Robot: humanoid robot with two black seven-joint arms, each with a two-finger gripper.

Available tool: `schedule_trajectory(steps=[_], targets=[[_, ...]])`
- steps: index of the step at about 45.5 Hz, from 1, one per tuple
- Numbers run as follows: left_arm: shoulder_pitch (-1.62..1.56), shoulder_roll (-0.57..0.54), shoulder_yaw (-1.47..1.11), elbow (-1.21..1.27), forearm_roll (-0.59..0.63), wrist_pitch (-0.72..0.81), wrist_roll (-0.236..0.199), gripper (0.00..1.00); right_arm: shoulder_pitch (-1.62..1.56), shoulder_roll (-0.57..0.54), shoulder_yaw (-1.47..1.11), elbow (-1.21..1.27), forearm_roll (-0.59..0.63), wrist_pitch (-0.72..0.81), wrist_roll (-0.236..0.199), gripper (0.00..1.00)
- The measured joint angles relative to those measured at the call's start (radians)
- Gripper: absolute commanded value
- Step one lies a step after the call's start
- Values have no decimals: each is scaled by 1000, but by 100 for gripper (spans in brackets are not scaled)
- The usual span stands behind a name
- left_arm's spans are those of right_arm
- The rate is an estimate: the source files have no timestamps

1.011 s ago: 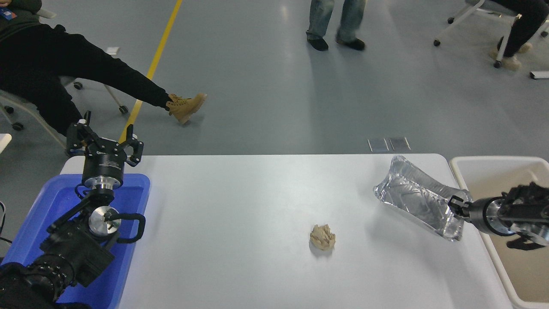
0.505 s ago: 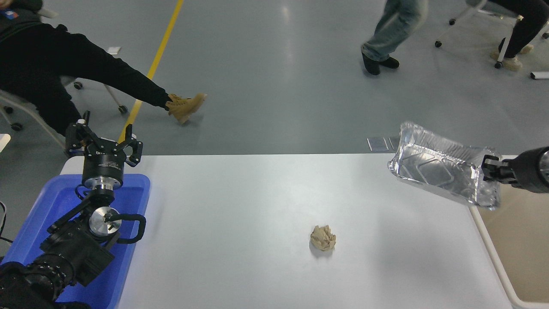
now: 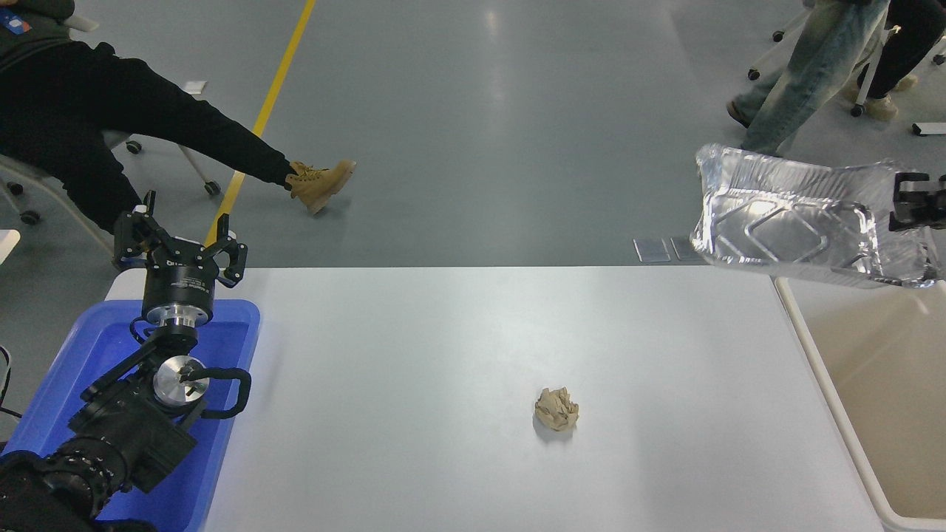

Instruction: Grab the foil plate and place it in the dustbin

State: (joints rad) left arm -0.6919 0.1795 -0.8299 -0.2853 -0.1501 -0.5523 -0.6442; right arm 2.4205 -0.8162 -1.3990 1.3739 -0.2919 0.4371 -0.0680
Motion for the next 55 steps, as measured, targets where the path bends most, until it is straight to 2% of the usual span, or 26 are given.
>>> schedule_trajectory(steps=[7,16,22,29,36,43,55], targets=[[0,0,0,0,0,0,0,99,-55,-29,-28,-164,149,-17,0,0],[0,0,0,0,0,0,0,99,-250,-104,23,-361,283,-135,-1,0],[0,0,0,0,-1,1,0,99,-485,-151,176,-490,328,-235,-6,0],[0,0,0,0,-1,2,0,99,-832,-147,462,-651,351,-339,-25,0],[0,0,0,0,-2,2,0,99,-1168,-49,748,-868,353,-409,-44,0],[0,0,0,0,-2,2,0,99,-1424,130,952,-1144,356,-442,-53,0],[0,0,0,0,-2,2,0,99,-1664,321,1157,-1347,362,-476,-54,0]])
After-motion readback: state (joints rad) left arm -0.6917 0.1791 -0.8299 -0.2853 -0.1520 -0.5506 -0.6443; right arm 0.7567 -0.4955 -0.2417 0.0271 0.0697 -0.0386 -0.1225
